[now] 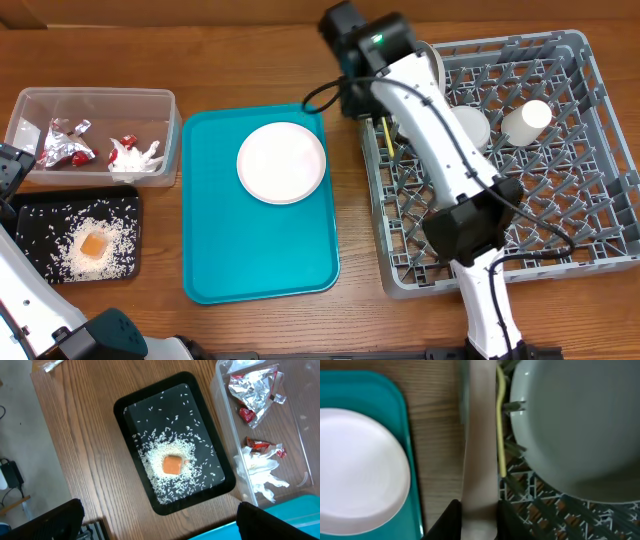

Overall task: Sort waste into correct bins and load items into the dishwasher rack
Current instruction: 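Lift the pink fork and carry it to the rack's left side, then insert the fork handle-down into a rack slot with the right gripper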

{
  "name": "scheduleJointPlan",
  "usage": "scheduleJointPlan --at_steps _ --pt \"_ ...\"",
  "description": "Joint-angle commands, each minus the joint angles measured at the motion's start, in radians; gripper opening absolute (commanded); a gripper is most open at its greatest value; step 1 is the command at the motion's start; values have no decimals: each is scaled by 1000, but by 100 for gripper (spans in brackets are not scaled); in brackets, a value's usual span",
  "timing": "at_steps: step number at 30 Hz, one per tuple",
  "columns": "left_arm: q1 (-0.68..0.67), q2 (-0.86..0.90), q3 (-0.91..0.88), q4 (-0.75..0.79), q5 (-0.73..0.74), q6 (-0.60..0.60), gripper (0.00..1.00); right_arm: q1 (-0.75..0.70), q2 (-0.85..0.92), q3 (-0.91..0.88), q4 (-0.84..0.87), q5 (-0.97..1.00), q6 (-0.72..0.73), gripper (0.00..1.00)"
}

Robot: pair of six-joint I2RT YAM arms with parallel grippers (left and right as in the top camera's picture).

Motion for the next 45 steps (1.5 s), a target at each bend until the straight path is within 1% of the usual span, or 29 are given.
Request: scheduleJointPlan --at_steps 1,6,11,16,23,25,31,32,36,37,38,39,40,45 --pt "0 -7 3 -1 4 -13 100 -47 9 13 0 -86 -53 4" --pt "0 -7 3 -1 4 -13 100 -84 9 -6 0 -100 -93 4" --pt "0 -7 3 -1 4 -13 99 -104 9 -53 0 -171 -208 4" --pt "0 -7 3 -1 4 -13 100 -122 9 -96 0 -159 -211 4" --pt "0 -7 3 -1 4 -13 100 -156 9 -105 7 -182 -211 4" --pt "0 -7 3 -1 4 -13 100 -156 9 -105 9 -187 -217 5" --pt "0 -7 3 -1 4 -13 100 -156 9 -105 12 -205 -236 14" --pt "0 -7 3 -1 4 -13 100 -156 9 -105 13 -207 -236 17" --pt "0 -7 3 -1 4 -13 100 -156 9 -105 13 -212 -235 52" --pt "0 -7 3 -1 4 -13 100 -156 9 -105 13 -212 -233 64" --pt "0 -7 3 -1 4 -13 100 -156 9 -105 13 -212 -233 73" --pt "0 -7 3 -1 4 -13 100 -156 9 -105 13 -212 -233 78" --pt "0 -7 3 -1 4 -13 100 -156 9 -105 13 -212 -233 81" --pt "0 -7 3 -1 4 -13 100 -147 9 -98 4 -220 -228 81"
